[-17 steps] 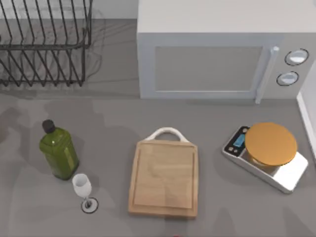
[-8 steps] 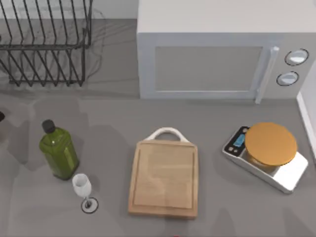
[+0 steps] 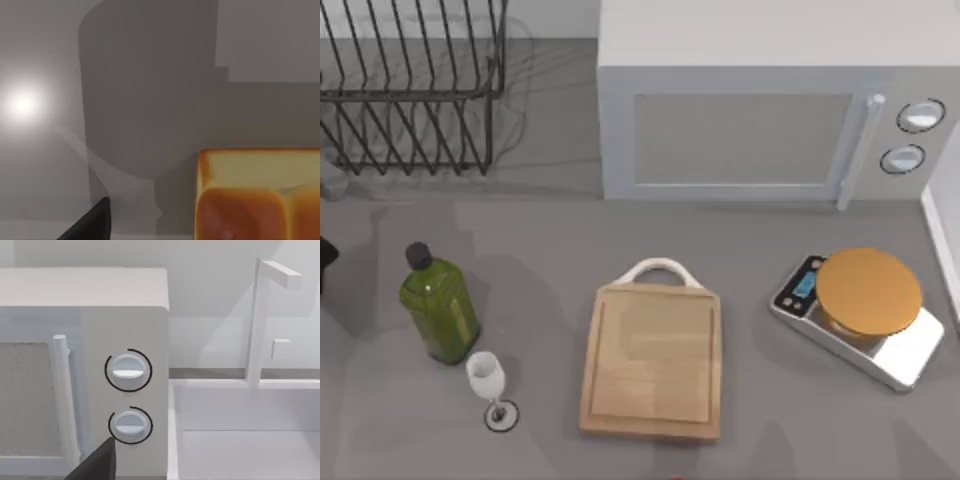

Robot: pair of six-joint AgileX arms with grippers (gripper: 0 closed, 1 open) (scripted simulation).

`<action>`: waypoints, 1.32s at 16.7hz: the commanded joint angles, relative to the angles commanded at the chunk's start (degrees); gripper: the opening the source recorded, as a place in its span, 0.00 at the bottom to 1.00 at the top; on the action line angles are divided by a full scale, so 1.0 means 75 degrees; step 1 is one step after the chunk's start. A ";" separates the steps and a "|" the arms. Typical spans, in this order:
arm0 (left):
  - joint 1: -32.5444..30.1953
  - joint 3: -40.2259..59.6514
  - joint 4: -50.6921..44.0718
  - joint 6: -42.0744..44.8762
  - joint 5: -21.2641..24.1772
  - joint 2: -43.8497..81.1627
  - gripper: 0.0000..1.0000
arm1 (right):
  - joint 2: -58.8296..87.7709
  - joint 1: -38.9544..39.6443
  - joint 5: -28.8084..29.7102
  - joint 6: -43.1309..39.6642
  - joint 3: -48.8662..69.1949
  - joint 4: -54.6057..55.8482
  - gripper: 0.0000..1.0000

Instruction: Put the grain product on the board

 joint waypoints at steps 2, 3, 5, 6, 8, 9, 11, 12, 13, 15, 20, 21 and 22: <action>0.0000 0.0000 0.0000 0.0000 0.0000 0.0000 0.85 | 0.0000 0.0000 0.0000 0.0000 0.0000 0.0000 1.00; 0.0000 0.0000 0.0000 0.0000 0.0000 0.0000 0.77 | 0.0000 0.0000 0.0000 0.0000 0.0000 0.0000 1.00; 0.0000 0.0000 0.0000 0.0000 0.0000 0.0000 0.62 | 0.0000 0.0000 0.0000 0.0000 0.0000 0.0000 1.00; 0.0000 0.0000 0.0000 0.0000 0.0000 0.0000 0.55 | 0.0000 0.0000 0.0000 0.0000 0.0000 0.0000 1.00; 0.0000 0.0000 0.0000 0.0000 0.0000 0.0000 0.40 | 0.0000 0.0000 0.0000 0.0000 0.0000 0.0000 1.00; 0.0000 0.0000 0.0000 0.0000 0.0000 0.0000 0.32 | 0.0000 0.0000 0.0000 0.0000 0.0000 0.0000 1.00; 0.0000 0.0000 0.0000 0.0000 0.0000 0.0000 0.17 | 0.0000 0.0000 0.0000 0.0000 0.0000 0.0000 1.00; 0.0000 0.0000 0.0000 0.0000 0.0000 0.0000 0.10 | 0.0000 0.0000 0.0000 0.0000 0.0000 0.0000 1.00; 0.0000 0.0000 0.0000 0.0000 0.0000 0.0000 0.02 | 0.0000 0.0000 0.0000 0.0000 0.0000 0.0000 1.00; 0.0000 0.0000 0.0000 0.0000 0.0000 0.0000 0.00 | 0.0000 0.0000 0.0000 0.0000 0.0000 0.0000 1.00; 0.0000 0.0000 0.0000 0.0000 0.0000 0.0000 0.00 | 0.0000 0.0000 0.0000 0.0000 0.0000 0.0000 1.00; 0.0000 0.0000 0.0000 0.0000 0.0000 0.0000 0.00 | 0.0000 0.0000 0.0000 0.0000 0.0000 0.0000 1.00; -0.0033 0.0029 -0.0177 -0.0086 0.0118 -0.0226 0.00 | 0.0000 0.0000 0.0000 0.0000 0.0000 0.0000 1.00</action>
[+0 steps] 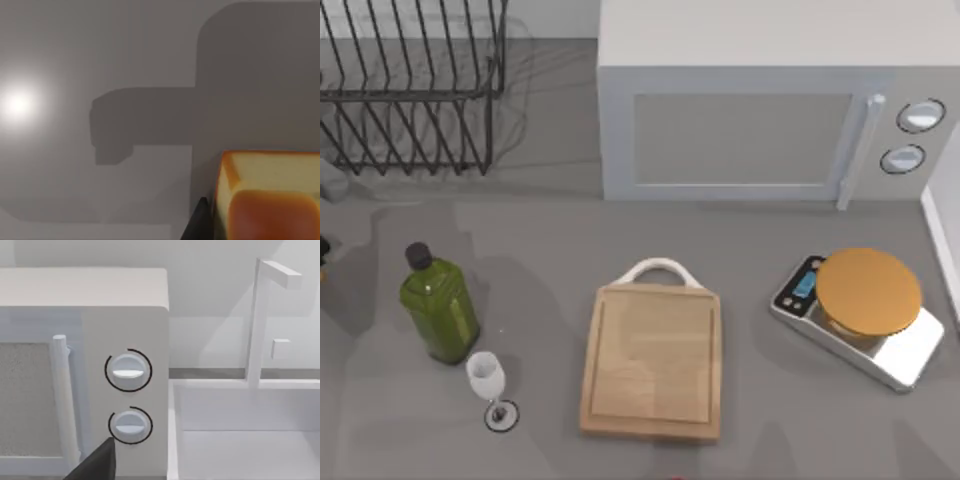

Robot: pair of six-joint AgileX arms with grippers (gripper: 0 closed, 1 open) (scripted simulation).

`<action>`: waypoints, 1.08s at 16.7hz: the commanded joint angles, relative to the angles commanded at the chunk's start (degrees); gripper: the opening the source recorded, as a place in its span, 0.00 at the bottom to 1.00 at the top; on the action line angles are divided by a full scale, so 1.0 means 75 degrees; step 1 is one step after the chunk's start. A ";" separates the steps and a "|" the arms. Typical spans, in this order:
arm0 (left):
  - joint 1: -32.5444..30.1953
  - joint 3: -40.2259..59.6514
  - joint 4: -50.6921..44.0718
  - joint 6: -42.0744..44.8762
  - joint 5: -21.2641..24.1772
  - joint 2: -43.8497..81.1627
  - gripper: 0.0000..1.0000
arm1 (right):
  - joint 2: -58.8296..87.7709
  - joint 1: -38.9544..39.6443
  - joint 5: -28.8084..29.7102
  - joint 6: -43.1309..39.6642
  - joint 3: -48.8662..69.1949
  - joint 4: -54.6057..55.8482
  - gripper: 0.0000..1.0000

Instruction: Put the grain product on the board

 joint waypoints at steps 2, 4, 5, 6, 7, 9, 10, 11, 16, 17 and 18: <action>0.0009 0.0116 -0.0126 0.0000 -0.0001 -0.0023 0.00 | 0.0000 0.0000 0.0000 0.0000 0.0000 0.0000 1.00; 0.0010 0.0456 -0.0576 0.0004 -0.0003 -0.0138 0.00 | 0.0000 0.0000 0.0000 0.0000 0.0000 0.0000 1.00; 0.0003 0.0669 -0.0896 0.0007 -0.0004 -0.0226 0.00 | 0.0000 0.0000 0.0000 0.0000 0.0000 0.0000 1.00; -0.0002 0.0897 -0.1262 0.0009 -0.0005 -0.0319 0.00 | 0.0000 0.0000 0.0000 0.0000 0.0000 0.0000 1.00; -0.0007 0.1129 -0.1647 0.0007 -0.0005 -0.0420 0.00 | 0.0000 0.0000 0.0000 0.0000 0.0000 0.0000 1.00; -0.0014 0.1564 -0.2309 -0.0002 -0.0006 -0.0621 0.00 | 0.0000 0.0000 0.0000 0.0000 0.0000 0.0000 1.00; -0.0016 0.1735 -0.2531 -0.0012 -0.0006 -0.0715 0.00 | 0.0000 0.0000 0.0000 0.0000 0.0000 0.0000 1.00; -0.0017 0.1849 -0.2670 -0.0023 -0.0006 -0.0791 0.00 | 0.0000 0.0000 0.0000 0.0000 0.0000 0.0000 1.00; -0.0006 0.1883 -0.2708 -0.0016 -0.0010 -0.0802 0.00 | 0.0000 0.0000 0.0000 0.0000 0.0000 0.0000 1.00; -0.0032 0.1900 -0.2712 0.0057 -0.0011 -0.0788 0.00 | 0.0000 0.0000 0.0000 0.0000 0.0000 0.0000 1.00; -0.0085 0.1931 -0.2718 0.0207 -0.0013 -0.0763 0.00 | 0.0000 0.0000 0.0000 0.0000 0.0000 0.0000 1.00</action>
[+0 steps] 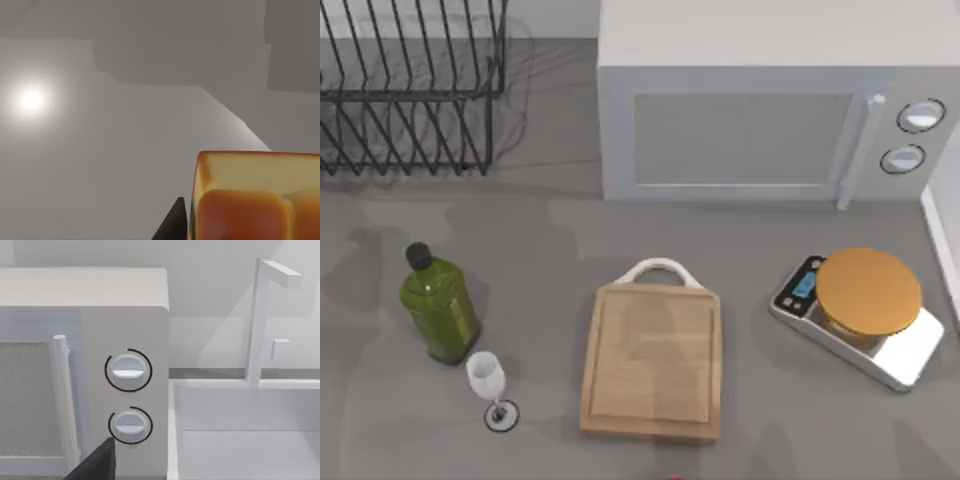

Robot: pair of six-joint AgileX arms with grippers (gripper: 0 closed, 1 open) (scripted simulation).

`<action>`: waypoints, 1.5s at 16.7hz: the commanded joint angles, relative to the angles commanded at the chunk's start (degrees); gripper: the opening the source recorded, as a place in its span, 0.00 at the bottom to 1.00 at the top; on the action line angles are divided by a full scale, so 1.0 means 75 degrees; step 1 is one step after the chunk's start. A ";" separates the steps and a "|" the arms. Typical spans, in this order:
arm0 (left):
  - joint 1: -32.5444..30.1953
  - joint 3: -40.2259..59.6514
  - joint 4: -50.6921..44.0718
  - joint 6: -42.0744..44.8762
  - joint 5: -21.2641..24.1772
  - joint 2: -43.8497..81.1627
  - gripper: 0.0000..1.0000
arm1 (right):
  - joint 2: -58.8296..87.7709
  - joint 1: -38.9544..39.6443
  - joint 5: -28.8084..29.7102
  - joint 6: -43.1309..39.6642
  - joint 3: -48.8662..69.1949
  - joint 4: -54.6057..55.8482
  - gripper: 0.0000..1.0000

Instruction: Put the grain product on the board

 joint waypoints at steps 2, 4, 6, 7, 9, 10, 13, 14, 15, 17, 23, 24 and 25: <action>-0.0189 0.0093 -0.0015 0.0533 -0.0009 0.0074 0.00 | 0.0000 0.0000 0.0000 0.0000 0.0000 0.0000 1.00; -0.0502 0.0208 -0.0029 0.1402 -0.0025 0.0170 0.00 | 0.0000 0.0000 0.0000 0.0000 0.0000 0.0000 1.00; -0.0924 0.0323 -0.0047 0.2589 -0.0044 0.0286 0.00 | 0.0000 0.0000 0.0000 0.0000 0.0000 0.0000 1.00; -0.1166 0.0376 -0.0061 0.3295 -0.0054 0.0352 0.00 | 0.0000 0.0000 0.0000 0.0000 0.0000 0.0000 1.00; -0.1697 0.0459 -0.0098 0.4942 -0.0071 0.0495 0.00 | 0.0000 0.0000 0.0000 0.0000 0.0000 0.0000 1.00; -0.1981 0.0488 -0.0119 0.5889 -0.0075 0.0571 0.00 | 0.0000 0.0000 0.0000 0.0000 0.0000 0.0000 1.00; -0.2898 0.0535 -0.0185 0.9067 -0.0071 0.0808 0.00 | 0.0000 0.0000 0.0000 0.0000 0.0000 0.0000 1.00; -0.3224 0.0537 -0.0203 1.0200 -0.0064 0.0883 0.00 | 0.0000 0.0000 0.0000 0.0000 0.0000 0.0000 1.00; -0.3555 0.0530 -0.0217 1.1344 -0.0055 0.0950 0.00 | 0.0000 0.0000 0.0000 0.0000 0.0000 0.0000 1.00; -0.4218 0.0493 -0.0236 1.3595 -0.0034 0.1058 0.00 | 0.0000 0.0000 0.0000 0.0000 0.0000 0.0000 1.00; -0.6025 0.0349 -0.0111 1.9323 -0.0035 0.1088 0.00 | 0.0000 0.0000 0.0000 0.0000 0.0000 0.0000 1.00; -0.6285 0.0337 -0.0058 2.0039 -0.0050 0.1053 0.00 | 0.0000 0.0000 0.0000 0.0000 0.0000 0.0000 1.00; -0.6526 0.0327 -0.0001 2.0682 -0.0070 0.1011 0.00 | 0.0000 0.0000 0.0000 0.0000 0.0000 0.0000 1.00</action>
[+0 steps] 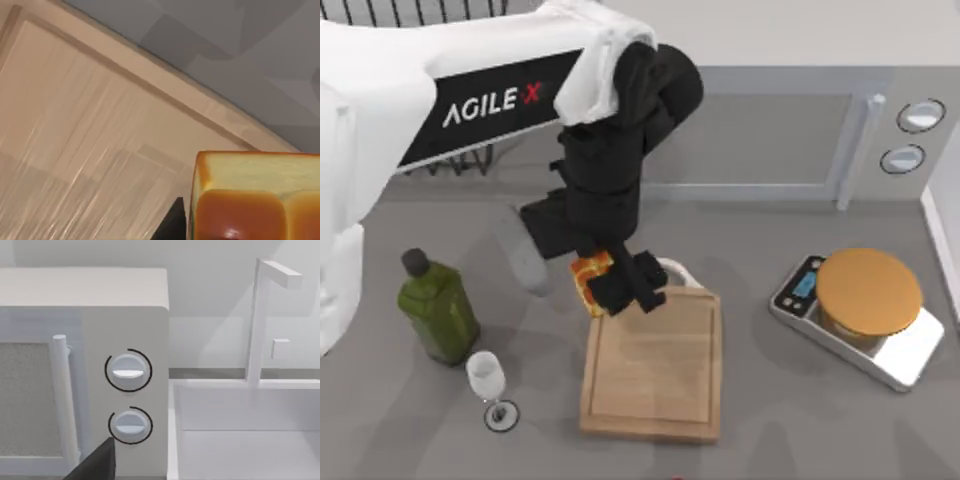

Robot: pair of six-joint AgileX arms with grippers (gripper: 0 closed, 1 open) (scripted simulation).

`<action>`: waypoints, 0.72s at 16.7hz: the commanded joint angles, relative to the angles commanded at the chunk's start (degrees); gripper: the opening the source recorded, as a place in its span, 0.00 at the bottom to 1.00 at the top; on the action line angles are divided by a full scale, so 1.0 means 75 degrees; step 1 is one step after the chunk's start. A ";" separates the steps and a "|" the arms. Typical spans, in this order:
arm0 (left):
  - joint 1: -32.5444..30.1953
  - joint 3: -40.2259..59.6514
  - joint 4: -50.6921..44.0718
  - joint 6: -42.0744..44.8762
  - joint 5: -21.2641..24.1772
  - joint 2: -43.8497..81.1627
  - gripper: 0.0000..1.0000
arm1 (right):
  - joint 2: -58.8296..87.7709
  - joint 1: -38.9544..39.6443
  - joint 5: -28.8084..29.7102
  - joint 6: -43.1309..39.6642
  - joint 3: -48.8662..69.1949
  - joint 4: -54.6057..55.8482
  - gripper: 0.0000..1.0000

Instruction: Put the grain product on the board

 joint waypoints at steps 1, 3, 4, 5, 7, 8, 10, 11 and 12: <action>-0.0216 -0.0008 0.0058 0.0558 -0.0023 -0.0046 0.00 | 0.0000 0.0000 0.0000 0.0000 0.0000 0.0000 1.00; -0.0562 -0.0029 0.0167 0.1434 -0.0072 -0.0143 0.00 | 0.0000 0.0000 0.0000 0.0000 0.0000 0.0000 1.00; -0.0693 -0.0041 0.0215 0.1760 -0.0095 -0.0189 0.00 | 0.0000 0.0000 0.0000 0.0000 0.0000 0.0000 1.00; -0.0796 -0.0055 0.0256 0.2013 -0.0116 -0.0231 0.00 | 0.0000 0.0000 0.0000 0.0000 0.0000 0.0000 1.00; -0.0910 -0.0075 0.0307 0.2278 -0.0140 -0.0286 0.00 | 0.0000 0.0000 0.0000 0.0000 0.0000 0.0000 1.00; -0.0916 -0.0076 0.0310 0.2293 -0.0142 -0.0290 0.00 | 0.0000 0.0000 0.0000 0.0000 0.0000 0.0000 1.00; -0.0916 -0.0076 0.0310 0.2293 -0.0142 -0.0290 0.00 | 0.0000 0.0000 0.0000 0.0000 0.0000 0.0000 1.00; -0.0916 -0.0076 0.0310 0.2293 -0.0142 -0.0290 0.00 | 0.0000 0.0000 0.0000 0.0000 0.0000 0.0000 1.00; -0.0880 -0.0067 0.0295 0.2297 -0.0128 -0.0259 0.00 | 0.0000 0.0000 0.0000 0.0000 0.0000 0.0000 1.00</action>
